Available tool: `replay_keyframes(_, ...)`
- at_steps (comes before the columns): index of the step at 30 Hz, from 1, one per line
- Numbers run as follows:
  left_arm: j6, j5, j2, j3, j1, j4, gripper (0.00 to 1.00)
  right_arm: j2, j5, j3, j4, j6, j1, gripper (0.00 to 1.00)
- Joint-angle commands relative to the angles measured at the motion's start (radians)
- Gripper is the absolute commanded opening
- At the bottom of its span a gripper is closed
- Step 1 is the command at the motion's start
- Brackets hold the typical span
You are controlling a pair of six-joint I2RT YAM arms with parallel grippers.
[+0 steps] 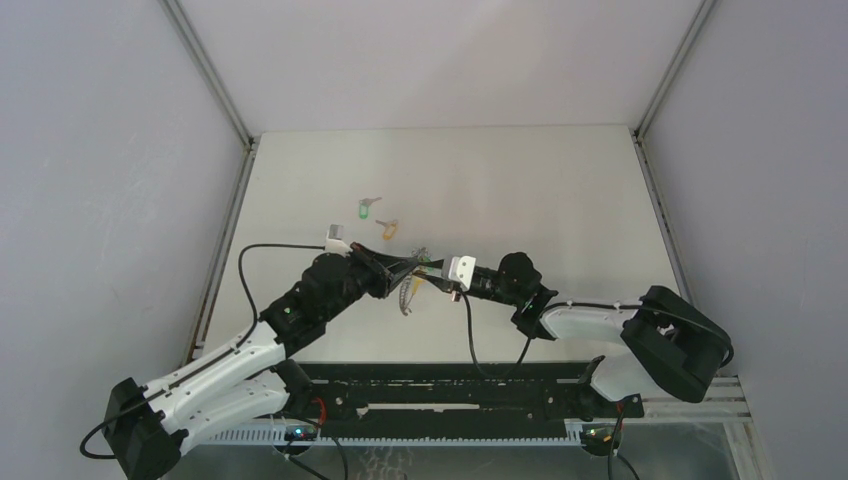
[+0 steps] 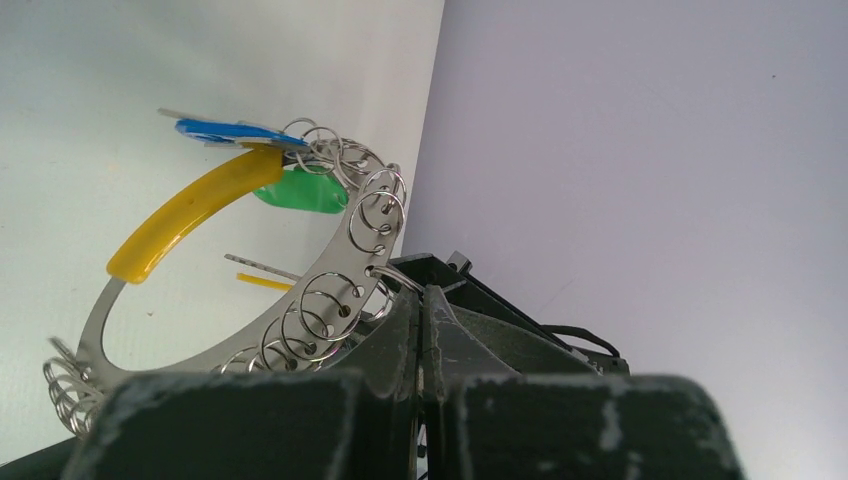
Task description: Put the keys on the keyring
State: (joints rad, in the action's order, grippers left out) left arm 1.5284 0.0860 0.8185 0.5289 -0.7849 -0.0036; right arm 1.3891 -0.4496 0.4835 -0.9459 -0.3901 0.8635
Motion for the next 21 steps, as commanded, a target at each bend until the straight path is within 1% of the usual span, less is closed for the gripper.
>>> replay_keyframes(1, 0.012, -0.051, 0.003, -0.022, -0.001, 0.048, 0.0, -0.047, -0.019, 0.038, -0.045, 0.019, -0.012, 0.14)
replay_keyframes(5, 0.012, -0.05, 0.003, -0.026, -0.001, 0.048, 0.0, -0.06, -0.036, 0.038, -0.063, 0.047, -0.024, 0.12)
replay_keyframes(9, 0.01, -0.055, 0.01, -0.03, -0.001, 0.053, 0.0, -0.064, -0.067, 0.041, -0.069, 0.061, -0.034, 0.0)
replay_keyframes(17, -0.034, -0.04, -0.007, -0.054, -0.001, 0.07, 0.0, -0.091, -0.178, 0.059, 0.046, 0.074, -0.08, 0.0)
replay_keyframes(21, -0.048, -0.036, -0.012, -0.064, -0.001, 0.084, 0.0, -0.107, -0.189, 0.077, 0.115, 0.083, -0.091, 0.0)
